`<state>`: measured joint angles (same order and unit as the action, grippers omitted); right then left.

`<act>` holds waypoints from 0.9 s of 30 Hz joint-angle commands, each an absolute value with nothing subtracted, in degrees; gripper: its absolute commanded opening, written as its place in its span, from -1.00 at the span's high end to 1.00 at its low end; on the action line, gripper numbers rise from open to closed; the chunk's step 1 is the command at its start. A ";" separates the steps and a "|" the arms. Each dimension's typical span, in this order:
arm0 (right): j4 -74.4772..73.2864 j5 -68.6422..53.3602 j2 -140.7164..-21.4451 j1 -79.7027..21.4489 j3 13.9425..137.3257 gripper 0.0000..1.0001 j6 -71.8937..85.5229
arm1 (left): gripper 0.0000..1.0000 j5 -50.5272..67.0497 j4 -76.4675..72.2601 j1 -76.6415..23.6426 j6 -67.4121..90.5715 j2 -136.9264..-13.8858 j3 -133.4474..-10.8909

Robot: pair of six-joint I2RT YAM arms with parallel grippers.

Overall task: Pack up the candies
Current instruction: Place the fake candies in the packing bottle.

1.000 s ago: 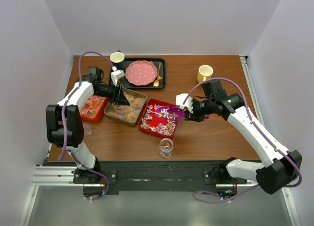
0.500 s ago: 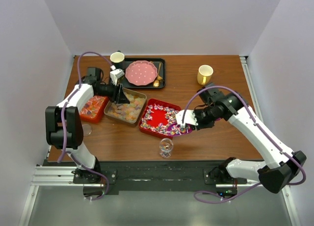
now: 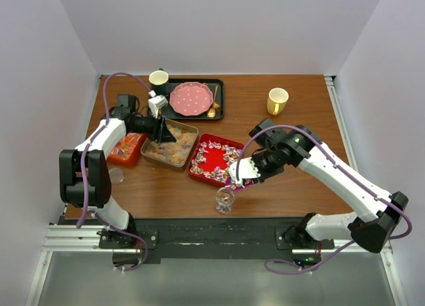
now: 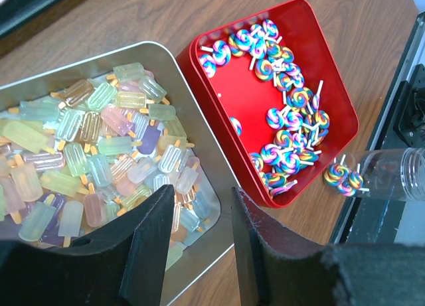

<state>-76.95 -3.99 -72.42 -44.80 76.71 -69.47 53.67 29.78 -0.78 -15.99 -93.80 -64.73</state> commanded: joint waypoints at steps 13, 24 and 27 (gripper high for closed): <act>-85.86 10.54 -75.76 -58.27 80.33 1.00 -66.98 | 0.12 53.53 26.28 -0.88 -14.85 -91.41 -64.07; -87.80 21.17 -78.48 -65.03 80.86 1.00 -63.11 | 0.12 54.75 25.31 -0.97 -13.89 -91.49 -64.78; -89.38 22.93 -79.27 -66.44 82.17 1.00 -61.88 | 0.11 54.93 25.14 -1.23 -13.89 -91.58 -64.95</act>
<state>-76.93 16.60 -78.83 -64.49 78.59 -64.36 53.34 27.22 -0.80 -14.50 -93.27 -64.14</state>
